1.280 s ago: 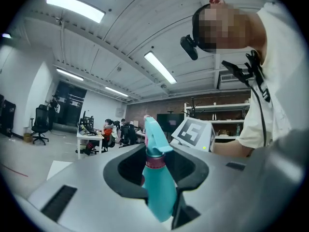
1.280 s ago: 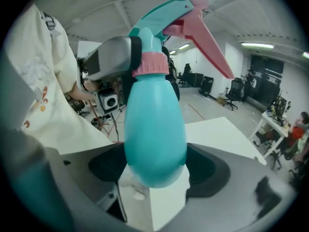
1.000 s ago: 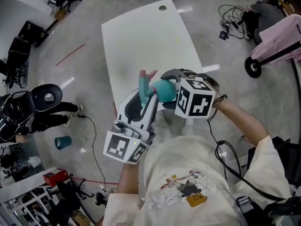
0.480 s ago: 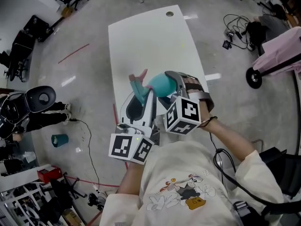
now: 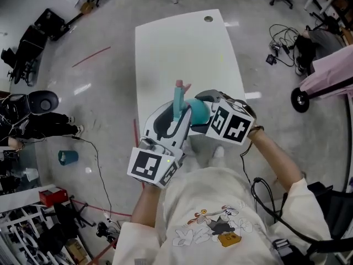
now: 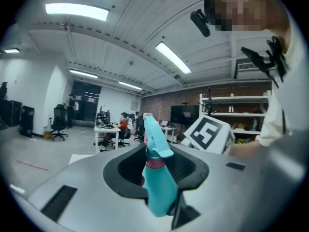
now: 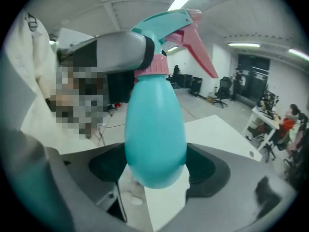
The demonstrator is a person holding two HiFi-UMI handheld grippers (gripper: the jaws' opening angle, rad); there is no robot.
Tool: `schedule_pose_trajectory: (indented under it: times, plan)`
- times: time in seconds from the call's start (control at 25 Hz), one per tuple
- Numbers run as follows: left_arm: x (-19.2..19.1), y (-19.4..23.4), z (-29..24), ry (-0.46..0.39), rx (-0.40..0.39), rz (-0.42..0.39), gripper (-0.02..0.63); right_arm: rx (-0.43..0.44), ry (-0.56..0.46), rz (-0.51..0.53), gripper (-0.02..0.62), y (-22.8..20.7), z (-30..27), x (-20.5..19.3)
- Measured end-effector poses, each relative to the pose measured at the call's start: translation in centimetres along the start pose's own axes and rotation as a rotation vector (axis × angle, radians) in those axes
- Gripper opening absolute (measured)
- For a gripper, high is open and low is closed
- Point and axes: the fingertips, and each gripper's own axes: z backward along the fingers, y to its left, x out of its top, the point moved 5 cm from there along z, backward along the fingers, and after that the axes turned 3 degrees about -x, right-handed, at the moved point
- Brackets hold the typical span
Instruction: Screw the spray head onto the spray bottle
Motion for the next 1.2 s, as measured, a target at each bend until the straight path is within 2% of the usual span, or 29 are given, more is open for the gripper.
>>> schedule_pose_trajectory:
  times: [0.16,0.28,0.36,0.44,0.56,0.68,0.76,0.92,1.04,1.08,1.12,1.2]
  plan:
    - [0.5,0.1,-1.0,0.042,-0.221,-0.084,0.130,0.244,0.005,0.094,0.385,-0.5,0.4,-0.2]
    - [0.5,0.2,-1.3,0.061,-0.324,-0.122,0.130,0.344,-0.031,0.151,0.385,-1.0,0.8,-0.6]
    - [0.7,0.1,-0.8,0.077,-0.327,-0.154,0.132,0.329,-0.018,0.180,0.385,-0.7,0.9,-0.4]
    - [0.8,0.2,-0.4,0.069,-0.294,-0.144,0.132,0.281,0.004,0.193,0.385,-0.6,1.0,0.0]
    - [0.7,0.4,-0.4,0.021,-0.241,-0.068,0.151,0.223,-0.005,0.167,0.385,-1.0,0.8,0.0]
    - [0.4,0.6,-0.4,-0.006,-0.193,-0.002,0.240,0.177,-0.036,0.119,0.385,-1.4,0.6,-0.5]
    - [-0.3,0.6,-0.7,0.001,-0.171,0.019,0.261,0.150,-0.062,0.099,0.385,-1.9,0.6,-0.8]
    - [-2.5,1.2,0.0,0.036,-0.161,0.095,0.270,0.133,-0.142,0.043,0.385,-2.6,1.5,0.5]
    - [-3.6,1.6,1.6,0.002,-0.172,0.198,0.270,0.106,-0.176,0.049,0.385,-2.4,3.1,2.3]
    - [-3.6,1.7,1.7,-0.016,-0.166,0.211,0.270,0.096,-0.183,0.058,0.385,-2.4,3.5,2.8]
    - [-3.4,1.6,1.6,-0.025,-0.157,0.202,0.272,0.091,-0.186,0.063,0.385,-2.5,3.7,3.1]
    - [-3.0,1.0,0.2,-0.008,-0.155,0.152,0.326,0.085,-0.181,0.068,0.385,-2.7,3.8,3.0]
